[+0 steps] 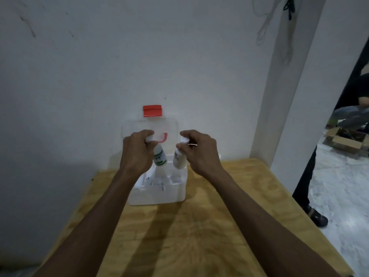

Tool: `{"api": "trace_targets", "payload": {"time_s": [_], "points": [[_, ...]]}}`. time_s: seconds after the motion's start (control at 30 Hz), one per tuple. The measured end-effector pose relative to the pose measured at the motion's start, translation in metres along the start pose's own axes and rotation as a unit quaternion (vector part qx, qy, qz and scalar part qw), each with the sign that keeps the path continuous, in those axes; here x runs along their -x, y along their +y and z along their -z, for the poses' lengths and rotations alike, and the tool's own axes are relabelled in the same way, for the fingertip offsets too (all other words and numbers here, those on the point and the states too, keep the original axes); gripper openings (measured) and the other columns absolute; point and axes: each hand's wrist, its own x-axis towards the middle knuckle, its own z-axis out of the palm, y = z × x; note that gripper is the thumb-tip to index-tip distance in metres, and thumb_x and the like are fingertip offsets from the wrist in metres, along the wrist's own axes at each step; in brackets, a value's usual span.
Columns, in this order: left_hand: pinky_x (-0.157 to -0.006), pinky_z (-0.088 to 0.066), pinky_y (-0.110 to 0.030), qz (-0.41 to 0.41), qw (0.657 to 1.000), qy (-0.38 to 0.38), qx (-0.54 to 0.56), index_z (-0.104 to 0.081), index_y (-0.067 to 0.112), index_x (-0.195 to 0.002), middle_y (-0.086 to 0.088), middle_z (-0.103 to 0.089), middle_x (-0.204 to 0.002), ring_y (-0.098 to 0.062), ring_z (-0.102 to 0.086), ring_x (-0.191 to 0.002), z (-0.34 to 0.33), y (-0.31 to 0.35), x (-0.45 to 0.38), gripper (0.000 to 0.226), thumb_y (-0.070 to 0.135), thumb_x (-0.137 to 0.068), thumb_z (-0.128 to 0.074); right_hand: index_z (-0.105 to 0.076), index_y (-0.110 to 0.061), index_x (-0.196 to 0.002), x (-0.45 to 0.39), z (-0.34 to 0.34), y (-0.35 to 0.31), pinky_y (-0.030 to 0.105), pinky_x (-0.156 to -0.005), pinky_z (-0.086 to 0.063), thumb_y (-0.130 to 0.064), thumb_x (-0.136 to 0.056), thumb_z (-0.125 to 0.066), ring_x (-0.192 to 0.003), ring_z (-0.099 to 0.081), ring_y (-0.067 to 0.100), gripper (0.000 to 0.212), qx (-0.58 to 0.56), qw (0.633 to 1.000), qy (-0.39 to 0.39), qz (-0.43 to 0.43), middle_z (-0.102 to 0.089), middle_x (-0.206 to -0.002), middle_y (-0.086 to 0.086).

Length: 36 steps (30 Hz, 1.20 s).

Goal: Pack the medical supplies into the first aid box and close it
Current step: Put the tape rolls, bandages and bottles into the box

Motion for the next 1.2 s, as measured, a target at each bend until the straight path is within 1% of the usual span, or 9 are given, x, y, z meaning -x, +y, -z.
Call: {"api": "trace_targets", "payload": {"time_s": [0.1, 0.2, 0.27, 0.4, 0.5, 0.63, 0.83, 1.1, 1.2], "points": [[-0.101, -0.051, -0.040, -0.003, 1.000, -0.028, -0.007, -0.064, 0.006, -0.125, -0.015, -0.064, -0.130, -0.030, -0.064, -0.115, -0.013, -0.010, -0.004, 0.035, 0.010, -0.090, -0.064, -0.070, -0.015, -0.115, -0.006, -0.018, 0.014, 0.032, -0.088, -0.056, -0.020, -0.083, -0.072, -0.091, -0.068, 0.013, 0.033, 0.023, 0.999, -0.032, -0.005, -0.074, -0.109, 0.005], [-0.101, -0.048, -0.032, -0.002, 0.997, -0.075, -0.023, -0.063, 0.004, -0.127, -0.017, -0.064, -0.129, -0.031, -0.063, -0.116, -0.025, -0.016, -0.005, 0.036, 0.009, -0.091, -0.062, -0.070, -0.012, -0.117, -0.007, -0.028, 0.025, 0.030, -0.091, -0.054, -0.020, -0.084, -0.073, -0.097, -0.068, 0.017, 0.034, 0.055, 0.996, -0.072, -0.009, -0.073, -0.113, 0.006], [-0.096, -0.046, -0.027, 0.015, 0.994, -0.108, -0.026, -0.061, 0.004, -0.128, -0.017, -0.063, -0.130, -0.029, -0.062, -0.117, -0.034, -0.019, -0.004, 0.038, 0.008, -0.091, -0.063, -0.069, -0.011, -0.119, -0.006, -0.032, 0.031, 0.026, -0.089, -0.050, -0.020, -0.085, -0.072, -0.100, -0.068, 0.019, 0.035, 0.072, 0.992, -0.105, -0.019, -0.072, -0.116, 0.007], [-0.091, -0.048, -0.028, 0.034, 0.988, -0.143, -0.036, -0.061, 0.002, -0.127, -0.018, -0.066, -0.125, -0.030, -0.064, -0.113, -0.049, -0.028, -0.002, 0.041, 0.004, -0.087, -0.067, -0.067, -0.008, -0.120, -0.004, -0.043, 0.040, 0.022, -0.080, -0.045, -0.018, -0.085, -0.072, -0.101, -0.066, 0.023, 0.036, 0.101, 0.984, -0.140, -0.032, -0.071, -0.117, 0.010], [-0.086, -0.049, -0.029, 0.035, 0.987, -0.149, -0.050, -0.063, 0.003, -0.126, -0.018, -0.067, -0.122, -0.031, -0.065, -0.107, -0.055, -0.034, -0.001, 0.039, 0.004, -0.087, -0.068, -0.067, -0.008, -0.120, -0.003, -0.051, 0.046, 0.025, -0.084, -0.043, -0.018, -0.086, -0.072, -0.105, -0.064, 0.027, 0.036, 0.127, 0.979, -0.157, -0.030, -0.070, -0.118, 0.011], [-0.093, -0.049, -0.034, 0.033, 0.985, -0.158, -0.056, -0.063, 0.004, -0.126, -0.016, -0.066, -0.125, -0.030, -0.064, -0.110, -0.060, -0.036, 0.001, 0.039, 0.006, -0.087, -0.067, -0.067, -0.013, -0.120, -0.004, -0.056, 0.051, 0.039, -0.094, -0.048, -0.025, -0.086, -0.071, -0.109, -0.060, 0.028, 0.036, 0.173, 0.972, -0.160, -0.017, -0.070, -0.118, 0.007], [-0.095, -0.048, -0.034, 0.044, 0.984, -0.166, -0.048, -0.061, 0.005, -0.128, -0.015, -0.065, -0.127, -0.030, -0.063, -0.111, -0.064, -0.036, 0.002, 0.042, 0.008, -0.087, -0.068, -0.063, -0.018, -0.125, -0.004, -0.056, 0.052, 0.041, -0.098, -0.040, -0.028, -0.091, -0.066, -0.117, -0.055, 0.028, 0.036, 0.211, 0.964, -0.161, -0.015, -0.067, -0.124, 0.004], [-0.100, -0.048, -0.039, 0.035, 0.984, -0.169, -0.040, -0.059, 0.007, -0.130, -0.013, -0.065, -0.128, -0.030, -0.062, -0.113, -0.054, -0.032, 0.010, 0.045, 0.010, -0.086, -0.070, -0.056, -0.015, -0.134, -0.001, -0.047, 0.049, 0.042, -0.101, -0.045, -0.014, -0.087, -0.069, -0.121, -0.056, 0.030, 0.049, 0.188, 0.967, -0.174, -0.017, -0.062, -0.133, 0.009], [-0.103, -0.047, -0.046, 0.027, 0.991, -0.126, -0.029, -0.058, 0.010, -0.132, -0.010, -0.064, -0.130, -0.029, -0.061, -0.117, -0.041, -0.043, 0.017, 0.049, 0.019, -0.085, -0.071, -0.058, -0.012, -0.132, -0.001, -0.035, 0.050, 0.042, -0.102, -0.046, -0.004, -0.086, -0.065, -0.119, -0.056, 0.030, 0.047, 0.140, 0.983, -0.116, -0.016, -0.059, -0.132, 0.013]]}}
